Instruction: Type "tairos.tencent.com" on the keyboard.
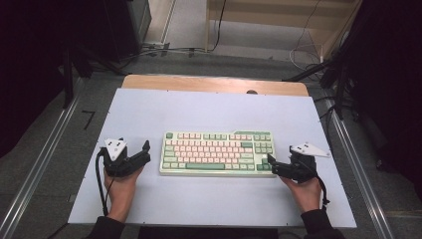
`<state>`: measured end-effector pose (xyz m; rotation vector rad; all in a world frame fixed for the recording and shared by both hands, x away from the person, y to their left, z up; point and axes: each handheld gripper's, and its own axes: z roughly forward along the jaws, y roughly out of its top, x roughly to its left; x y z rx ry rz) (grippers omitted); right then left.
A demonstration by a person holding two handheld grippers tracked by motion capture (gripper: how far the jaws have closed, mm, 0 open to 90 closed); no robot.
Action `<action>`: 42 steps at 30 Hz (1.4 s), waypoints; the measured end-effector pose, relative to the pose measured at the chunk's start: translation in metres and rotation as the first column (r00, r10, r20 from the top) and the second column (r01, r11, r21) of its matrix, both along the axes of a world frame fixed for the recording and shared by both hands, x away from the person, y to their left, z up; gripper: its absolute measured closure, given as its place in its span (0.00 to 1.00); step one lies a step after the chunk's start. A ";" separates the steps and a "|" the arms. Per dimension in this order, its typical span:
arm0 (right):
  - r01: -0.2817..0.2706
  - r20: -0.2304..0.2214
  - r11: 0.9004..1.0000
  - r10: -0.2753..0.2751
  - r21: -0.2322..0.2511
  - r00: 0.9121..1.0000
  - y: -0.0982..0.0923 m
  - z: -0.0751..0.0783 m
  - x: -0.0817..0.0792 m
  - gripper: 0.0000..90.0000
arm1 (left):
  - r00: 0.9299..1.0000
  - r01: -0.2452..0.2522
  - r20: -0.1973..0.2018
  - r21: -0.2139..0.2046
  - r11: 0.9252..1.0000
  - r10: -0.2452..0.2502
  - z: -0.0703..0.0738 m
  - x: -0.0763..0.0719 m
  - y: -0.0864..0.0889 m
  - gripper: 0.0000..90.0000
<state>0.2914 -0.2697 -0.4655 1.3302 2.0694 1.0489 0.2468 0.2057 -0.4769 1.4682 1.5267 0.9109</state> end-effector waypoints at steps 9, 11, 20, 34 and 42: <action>-0.087 -0.044 0.994 0.090 0.068 0.995 0.030 0.004 0.012 0.12 | 0.999 0.046 -0.003 -0.037 0.998 -0.046 0.003 0.004 -0.013 0.19; -0.105 -0.033 0.993 0.107 0.062 0.994 0.038 0.005 0.015 0.15 | 0.998 0.054 0.012 -0.036 0.998 -0.054 0.006 0.005 -0.018 0.19; -0.148 0.023 0.989 0.148 0.029 0.989 0.054 0.012 0.022 0.25 | 0.991 0.134 -0.016 -0.085 0.987 -0.135 0.005 0.017 -0.033 0.20; -0.186 0.043 0.980 0.184 0.067 0.982 0.063 0.010 0.031 0.46 | 0.983 0.182 0.008 -0.020 0.983 -0.182 0.007 0.027 -0.059 0.35; -0.206 0.030 0.977 0.204 0.060 0.978 0.068 0.006 0.033 0.65 | 0.966 0.257 -0.014 0.025 0.966 -0.257 0.002 0.033 -0.068 0.68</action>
